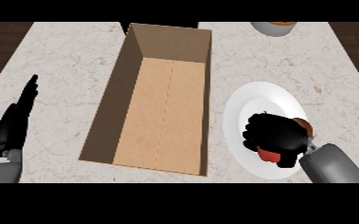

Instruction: Pick the bell pepper from the plate and place it in the cardboard box

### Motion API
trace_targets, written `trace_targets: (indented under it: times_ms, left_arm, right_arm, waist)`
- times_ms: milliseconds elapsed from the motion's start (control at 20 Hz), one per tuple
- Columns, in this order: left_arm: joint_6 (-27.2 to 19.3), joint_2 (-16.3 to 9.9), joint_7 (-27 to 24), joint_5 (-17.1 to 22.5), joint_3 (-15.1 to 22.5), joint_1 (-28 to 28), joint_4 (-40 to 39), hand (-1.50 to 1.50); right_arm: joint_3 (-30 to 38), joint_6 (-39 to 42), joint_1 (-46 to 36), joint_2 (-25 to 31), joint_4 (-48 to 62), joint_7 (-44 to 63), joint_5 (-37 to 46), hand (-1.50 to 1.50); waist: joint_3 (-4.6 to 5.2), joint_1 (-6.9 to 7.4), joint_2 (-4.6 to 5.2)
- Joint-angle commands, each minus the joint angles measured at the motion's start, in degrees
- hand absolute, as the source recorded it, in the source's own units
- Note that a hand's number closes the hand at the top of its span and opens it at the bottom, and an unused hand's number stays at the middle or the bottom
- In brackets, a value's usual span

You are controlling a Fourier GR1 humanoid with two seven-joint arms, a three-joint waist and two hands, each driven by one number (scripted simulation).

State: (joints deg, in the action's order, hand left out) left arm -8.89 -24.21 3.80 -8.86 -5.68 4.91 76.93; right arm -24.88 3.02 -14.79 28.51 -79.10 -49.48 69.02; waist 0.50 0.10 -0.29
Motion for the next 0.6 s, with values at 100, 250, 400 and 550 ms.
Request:
trace_targets:
  times_ms: [100, 250, 400, 550]
  left_arm:
    - [-1.0, 1.4, -1.0, -1.3, 0.1, 3.6, -4.0, 0.00]
    - [0.9, -0.2, -0.2, -0.5, -0.2, 2.9, -1.9, 0.00]
    - [2.9, -1.0, -0.5, 1.1, -1.1, 3.2, -1.4, 0.00]
    - [1.0, 0.9, -1.4, -1.1, 0.0, 2.9, -3.1, 0.00]
  right_arm:
    - [9.3, 1.0, -6.3, -4.6, 4.5, 2.8, -6.1, 1.50]
    - [17.1, 5.3, -13.1, -5.6, 14.1, 8.8, -9.6, 1.50]
    - [23.2, 4.8, -20.2, -3.5, 21.8, 9.7, -11.4, 1.50]
    - [25.8, 5.2, -25.6, -3.9, 24.5, 8.1, -13.9, 1.50]
  waist:
    - [-0.50, 0.03, 0.52]
    - [-0.57, 1.76, 0.94]
    - [-0.58, 2.10, 0.93]
    - [-0.52, 1.00, 0.59]
